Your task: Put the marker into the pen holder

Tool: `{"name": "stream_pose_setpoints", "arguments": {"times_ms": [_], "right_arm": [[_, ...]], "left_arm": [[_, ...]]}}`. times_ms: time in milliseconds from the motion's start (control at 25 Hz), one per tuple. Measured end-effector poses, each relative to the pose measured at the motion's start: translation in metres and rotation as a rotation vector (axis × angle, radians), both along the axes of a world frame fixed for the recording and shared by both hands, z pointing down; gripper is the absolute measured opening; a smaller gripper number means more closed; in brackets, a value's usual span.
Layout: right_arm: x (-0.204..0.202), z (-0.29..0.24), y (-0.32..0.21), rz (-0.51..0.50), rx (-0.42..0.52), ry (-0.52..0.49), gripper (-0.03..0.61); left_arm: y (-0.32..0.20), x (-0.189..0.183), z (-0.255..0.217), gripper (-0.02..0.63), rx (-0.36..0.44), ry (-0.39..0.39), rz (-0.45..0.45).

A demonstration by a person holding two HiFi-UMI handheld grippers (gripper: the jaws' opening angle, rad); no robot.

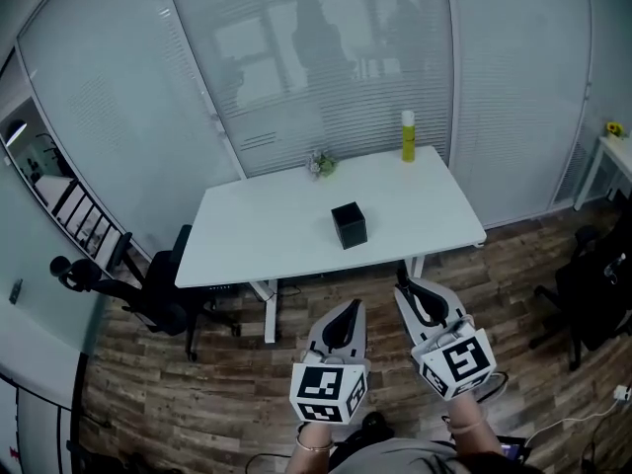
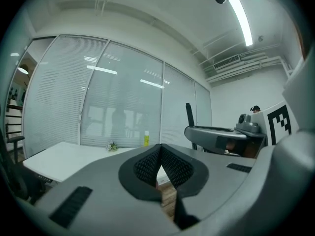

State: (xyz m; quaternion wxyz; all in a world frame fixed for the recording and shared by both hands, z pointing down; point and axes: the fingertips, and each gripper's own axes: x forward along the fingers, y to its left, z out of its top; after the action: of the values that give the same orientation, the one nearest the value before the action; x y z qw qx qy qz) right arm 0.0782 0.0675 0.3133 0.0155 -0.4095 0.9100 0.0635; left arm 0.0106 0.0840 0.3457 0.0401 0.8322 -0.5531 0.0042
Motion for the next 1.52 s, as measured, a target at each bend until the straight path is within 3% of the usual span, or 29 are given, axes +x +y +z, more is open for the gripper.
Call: {"name": "stream_pose_setpoints", "arguments": {"times_ms": [360, 800, 1520], "right_arm": [[-0.036, 0.001, -0.044, 0.028, 0.005, -0.002, 0.069], [-0.049, 0.016, -0.091, 0.055, -0.03, -0.013, 0.069], [-0.078, 0.02, -0.24, -0.051, -0.015, 0.011, 0.069]], "left_arm": [[-0.044, -0.04, 0.002, 0.018, 0.01, 0.007, 0.023], [-0.092, -0.056, 0.022, 0.018, -0.028, 0.004, 0.027], [-0.236, -0.071, 0.022, 0.018, -0.033, -0.001, -0.02]]}}
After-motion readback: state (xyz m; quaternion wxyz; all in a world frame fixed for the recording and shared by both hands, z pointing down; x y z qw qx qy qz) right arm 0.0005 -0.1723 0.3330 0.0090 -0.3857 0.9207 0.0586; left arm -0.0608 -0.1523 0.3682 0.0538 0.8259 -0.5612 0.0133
